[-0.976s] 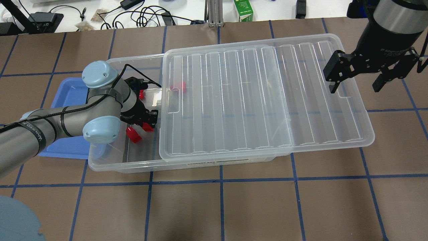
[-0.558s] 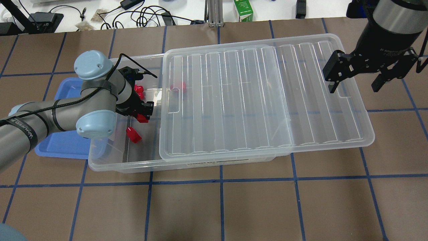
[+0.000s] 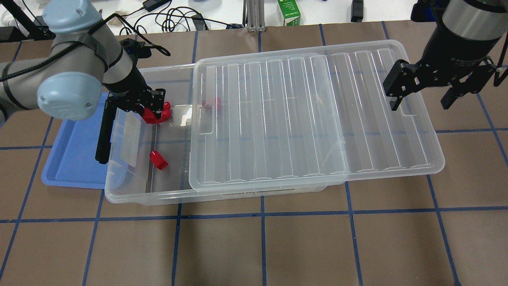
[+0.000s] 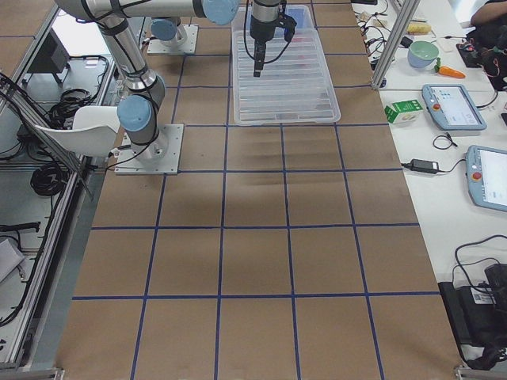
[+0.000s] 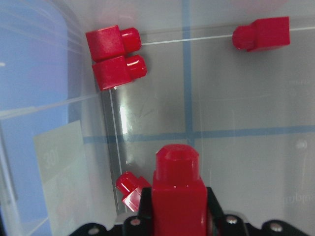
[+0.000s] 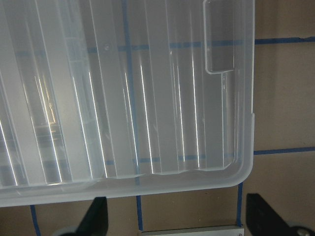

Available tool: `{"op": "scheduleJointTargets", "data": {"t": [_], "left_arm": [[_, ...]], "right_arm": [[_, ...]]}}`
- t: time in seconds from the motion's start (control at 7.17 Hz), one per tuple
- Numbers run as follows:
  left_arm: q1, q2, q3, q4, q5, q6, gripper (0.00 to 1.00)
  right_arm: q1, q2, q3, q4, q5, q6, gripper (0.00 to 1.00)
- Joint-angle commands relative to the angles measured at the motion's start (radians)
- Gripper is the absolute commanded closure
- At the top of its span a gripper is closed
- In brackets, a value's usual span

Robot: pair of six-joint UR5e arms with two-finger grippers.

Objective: Place red block in blue tray from box

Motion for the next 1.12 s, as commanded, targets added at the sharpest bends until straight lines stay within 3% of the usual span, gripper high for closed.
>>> {"op": "scheduleJointTargets", "data": {"t": [0.0, 0.28, 0.56, 0.98], "left_arm": [[0.053, 0.013, 0.075, -0.08, 0.015, 0.061, 0.86], [0.185, -0.003, 0.108, -0.144, -0.018, 0.086, 0.83], [0.252, -0.023, 0.125, -0.157, -0.006, 0.218, 0.92], [0.438, -0.139, 0.064, -0.075, -0.025, 0.455, 0.94]], "right_arm": [[-0.002, 0.006, 0.008, -0.006, -0.012, 0.0, 0.0], [-0.009, 0.009, 0.006, -0.017, -0.011, 0.003, 0.0], [-0.041, 0.02, 0.009, -0.032, -0.007, 0.001, 0.0], [-0.127, 0.073, 0.014, -0.073, -0.001, -0.003, 0.0]]}}
